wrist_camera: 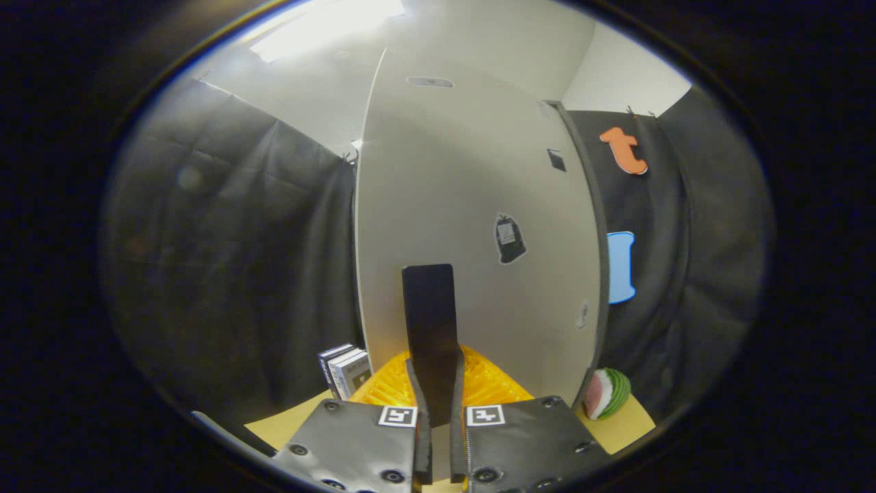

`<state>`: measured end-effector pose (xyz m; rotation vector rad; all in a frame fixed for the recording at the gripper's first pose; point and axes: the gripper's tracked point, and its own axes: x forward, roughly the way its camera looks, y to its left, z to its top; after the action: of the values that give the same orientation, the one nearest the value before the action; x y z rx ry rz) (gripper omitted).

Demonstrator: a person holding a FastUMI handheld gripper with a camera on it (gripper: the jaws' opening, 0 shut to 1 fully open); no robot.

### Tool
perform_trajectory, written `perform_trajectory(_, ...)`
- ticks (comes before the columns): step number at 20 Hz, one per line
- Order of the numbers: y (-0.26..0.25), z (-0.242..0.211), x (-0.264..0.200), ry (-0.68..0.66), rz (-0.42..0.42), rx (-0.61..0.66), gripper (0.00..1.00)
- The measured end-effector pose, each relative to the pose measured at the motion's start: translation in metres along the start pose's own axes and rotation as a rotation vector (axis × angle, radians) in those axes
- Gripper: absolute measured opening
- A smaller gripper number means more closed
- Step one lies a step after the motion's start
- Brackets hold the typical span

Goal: Open the shoe cabinet door, grab the shoes and put them into the shoe cabinet, then close the shoe cabinet door.

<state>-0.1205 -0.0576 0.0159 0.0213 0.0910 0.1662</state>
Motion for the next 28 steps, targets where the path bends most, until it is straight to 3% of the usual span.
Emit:
perform_trajectory(16,-0.131,0.024,-0.108,-0.045,-0.279,-0.029,0.07)
perform_trajectory(21,-0.14,0.027,-0.13,-0.046,-0.288,-0.021,0.05)
perform_trajectory(24,-0.152,0.027,-0.138,-0.056,-0.345,-0.055,0.03)
perform_trajectory(28,-0.153,0.024,-0.149,-0.062,-0.337,-0.017,0.02)
